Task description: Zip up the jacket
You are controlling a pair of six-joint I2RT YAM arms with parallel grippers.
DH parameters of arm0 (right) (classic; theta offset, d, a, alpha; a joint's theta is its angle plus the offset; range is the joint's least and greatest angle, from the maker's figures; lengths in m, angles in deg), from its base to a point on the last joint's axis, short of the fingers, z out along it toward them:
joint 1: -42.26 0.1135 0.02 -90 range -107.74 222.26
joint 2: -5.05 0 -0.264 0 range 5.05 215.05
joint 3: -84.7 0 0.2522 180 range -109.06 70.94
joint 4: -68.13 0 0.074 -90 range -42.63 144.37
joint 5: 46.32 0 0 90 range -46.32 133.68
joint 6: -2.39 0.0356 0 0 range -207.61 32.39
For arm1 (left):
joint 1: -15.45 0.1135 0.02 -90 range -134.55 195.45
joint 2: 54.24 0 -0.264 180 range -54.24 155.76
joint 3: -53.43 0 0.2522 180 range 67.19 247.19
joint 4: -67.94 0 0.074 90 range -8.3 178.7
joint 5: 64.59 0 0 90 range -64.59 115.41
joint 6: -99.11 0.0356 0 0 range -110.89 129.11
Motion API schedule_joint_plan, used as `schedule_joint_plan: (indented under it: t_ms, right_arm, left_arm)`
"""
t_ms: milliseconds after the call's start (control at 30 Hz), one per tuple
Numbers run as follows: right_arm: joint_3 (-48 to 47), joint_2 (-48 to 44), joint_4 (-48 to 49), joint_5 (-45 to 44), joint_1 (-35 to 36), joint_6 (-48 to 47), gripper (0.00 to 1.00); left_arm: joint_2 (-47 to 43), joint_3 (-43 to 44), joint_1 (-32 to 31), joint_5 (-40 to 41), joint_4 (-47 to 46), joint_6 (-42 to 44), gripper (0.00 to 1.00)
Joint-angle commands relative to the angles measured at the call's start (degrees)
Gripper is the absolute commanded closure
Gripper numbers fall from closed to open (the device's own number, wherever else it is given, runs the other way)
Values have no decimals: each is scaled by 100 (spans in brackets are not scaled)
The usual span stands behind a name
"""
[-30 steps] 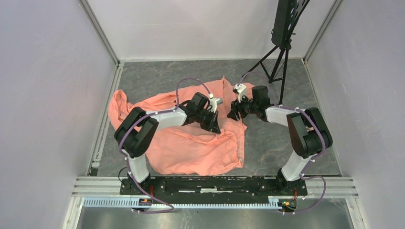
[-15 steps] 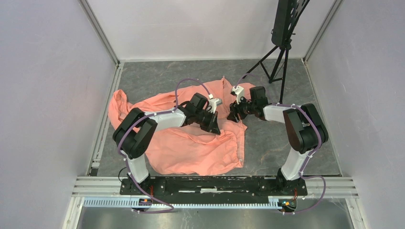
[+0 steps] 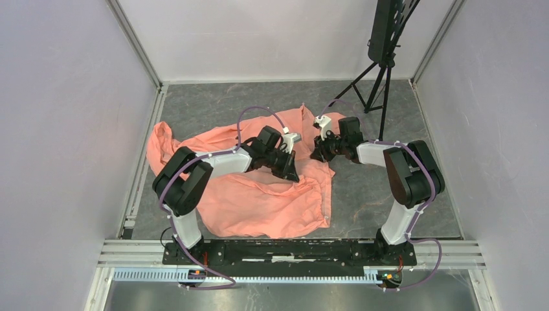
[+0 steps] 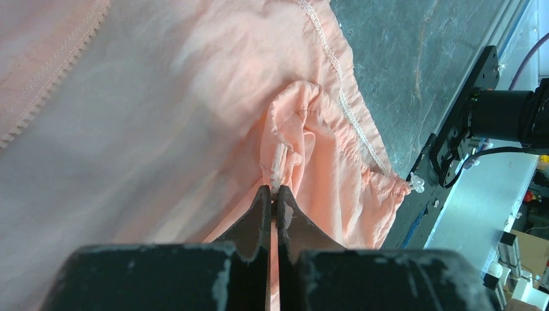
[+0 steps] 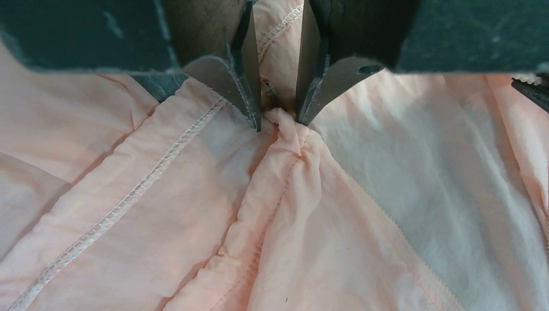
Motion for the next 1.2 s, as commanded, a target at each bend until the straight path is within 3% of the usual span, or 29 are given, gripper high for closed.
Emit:
schedule_joint_plan:
  t_ms: [0, 267, 500, 700, 833, 1067, 1167]
  right_arm:
    - [-81, -18, 200, -203, 16, 31, 72]
    - [-41, -344, 353, -68, 14, 453, 100]
    - [-108, -667, -407, 229, 16, 961, 100]
    - [-107, -780, -820, 1374, -14, 1269, 100]
    - [-9, -1064, -824, 1603, -105, 1433, 99]
    - [31, -718, -425, 1258, -249, 1597, 95]
    - [184, -682, -31, 1360, -264, 1907, 85]
  left_arm:
    - [-242, -44, 26, -199, -187, 246, 98]
    - [-294, -61, 26, -164, -187, 246, 98]
    - [-618, -123, -42, -15, -166, 498, 98]
    - [-885, 227, -123, 303, 471, 1658, 98]
    - [-715, 447, -123, 109, 728, 2222, 98]
    - [-658, 430, -141, -295, 763, 1781, 98]
    - [-589, 280, -174, -30, 801, 1561, 98]
